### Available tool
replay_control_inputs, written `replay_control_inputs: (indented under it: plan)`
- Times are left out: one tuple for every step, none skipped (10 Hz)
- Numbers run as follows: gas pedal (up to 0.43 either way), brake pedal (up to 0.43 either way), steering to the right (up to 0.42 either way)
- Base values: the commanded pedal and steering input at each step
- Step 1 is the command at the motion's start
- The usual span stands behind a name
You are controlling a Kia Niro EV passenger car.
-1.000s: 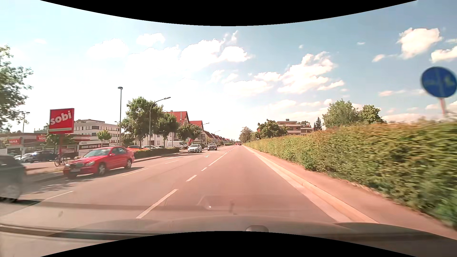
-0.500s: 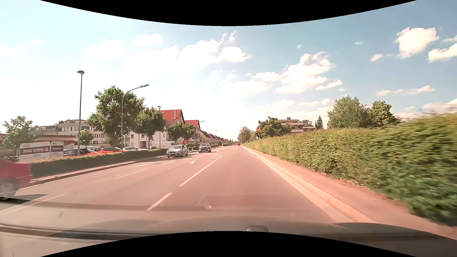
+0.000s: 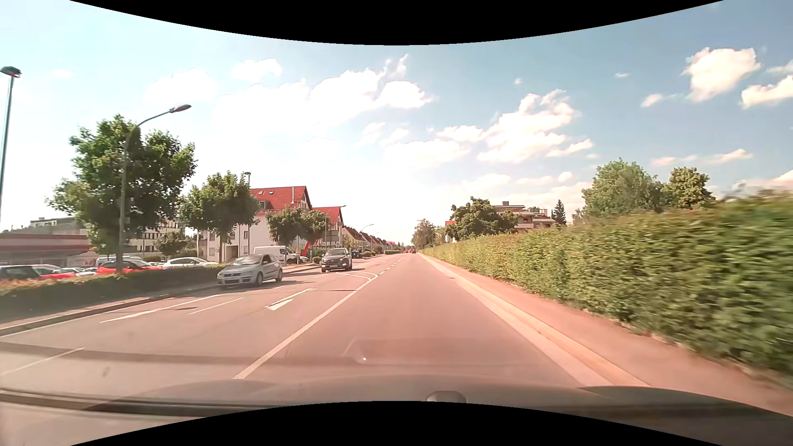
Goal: Follow the waypoints while adhering to traffic rules and regulations
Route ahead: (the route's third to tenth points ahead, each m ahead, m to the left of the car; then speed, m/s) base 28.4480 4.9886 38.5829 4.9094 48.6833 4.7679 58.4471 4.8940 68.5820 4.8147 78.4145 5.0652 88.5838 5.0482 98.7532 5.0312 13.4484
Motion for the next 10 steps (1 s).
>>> replay_control_inputs:
  plan:
    - [0.287,0.000,-0.005]
    - [0.287,0.000,-0.005]
    - [0.260,0.000,-0.005]
    - [0.240,0.000,-0.004]
    - [0.228,0.000,-0.003]
    - [0.220,0.000,-0.002]
    - [0.197,0.000,-0.002]
    - [0.197,0.000,-0.001]
    - [0.177,0.000,-0.001]
    - [0.157,0.000,-0.001]
